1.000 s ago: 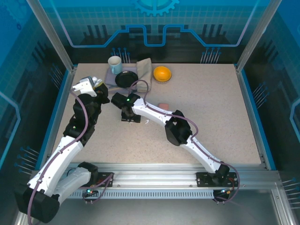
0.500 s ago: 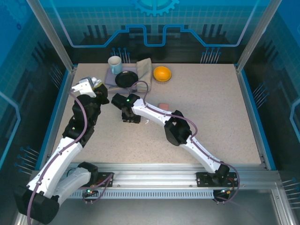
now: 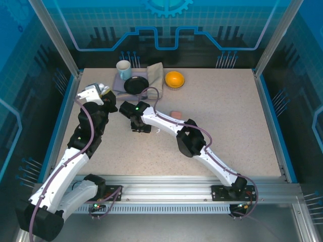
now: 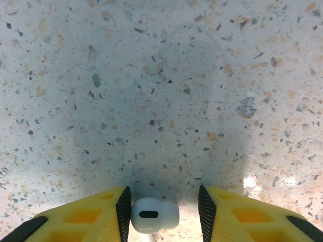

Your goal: Insert the wireless bluetooth earbuds into the charging case

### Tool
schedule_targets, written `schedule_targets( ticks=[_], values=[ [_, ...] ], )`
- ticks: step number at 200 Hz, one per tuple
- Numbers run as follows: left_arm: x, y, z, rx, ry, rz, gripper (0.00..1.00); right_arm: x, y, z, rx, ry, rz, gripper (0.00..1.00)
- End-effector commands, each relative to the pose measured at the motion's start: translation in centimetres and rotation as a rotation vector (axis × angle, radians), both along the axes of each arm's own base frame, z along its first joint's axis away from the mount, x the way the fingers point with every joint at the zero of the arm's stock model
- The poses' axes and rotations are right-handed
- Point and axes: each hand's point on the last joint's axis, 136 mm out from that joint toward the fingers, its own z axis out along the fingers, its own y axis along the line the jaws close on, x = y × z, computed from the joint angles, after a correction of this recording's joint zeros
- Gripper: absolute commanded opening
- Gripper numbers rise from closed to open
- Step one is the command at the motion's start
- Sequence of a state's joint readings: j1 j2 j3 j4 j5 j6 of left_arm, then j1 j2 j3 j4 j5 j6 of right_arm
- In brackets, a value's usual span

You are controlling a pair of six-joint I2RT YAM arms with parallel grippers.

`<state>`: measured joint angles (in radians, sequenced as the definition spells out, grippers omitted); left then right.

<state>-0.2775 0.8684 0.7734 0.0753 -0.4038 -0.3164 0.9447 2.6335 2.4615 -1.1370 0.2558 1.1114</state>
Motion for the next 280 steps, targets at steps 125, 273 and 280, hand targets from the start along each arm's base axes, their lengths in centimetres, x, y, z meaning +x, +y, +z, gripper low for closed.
schedule_targets(
  ticks=[125, 273, 280],
  values=[
    [-0.3, 0.1, 0.4, -0.033, -0.027, 0.004, 0.0, -2.7, 1.3, -1.2, -0.015, 0.05, 0.023, 0.38],
    [-0.3, 0.1, 0.2, -0.033, -0.021, 0.003, 0.0, -2.8, -0.5, -2.7, -0.06, 0.089, -0.022, 0.29],
    [-0.3, 0.1, 0.1, -0.033, -0.02, 0.001, 0.0, -2.8, -0.5, -2.6, -0.057, 0.087, -0.023, 0.29]
  ],
)
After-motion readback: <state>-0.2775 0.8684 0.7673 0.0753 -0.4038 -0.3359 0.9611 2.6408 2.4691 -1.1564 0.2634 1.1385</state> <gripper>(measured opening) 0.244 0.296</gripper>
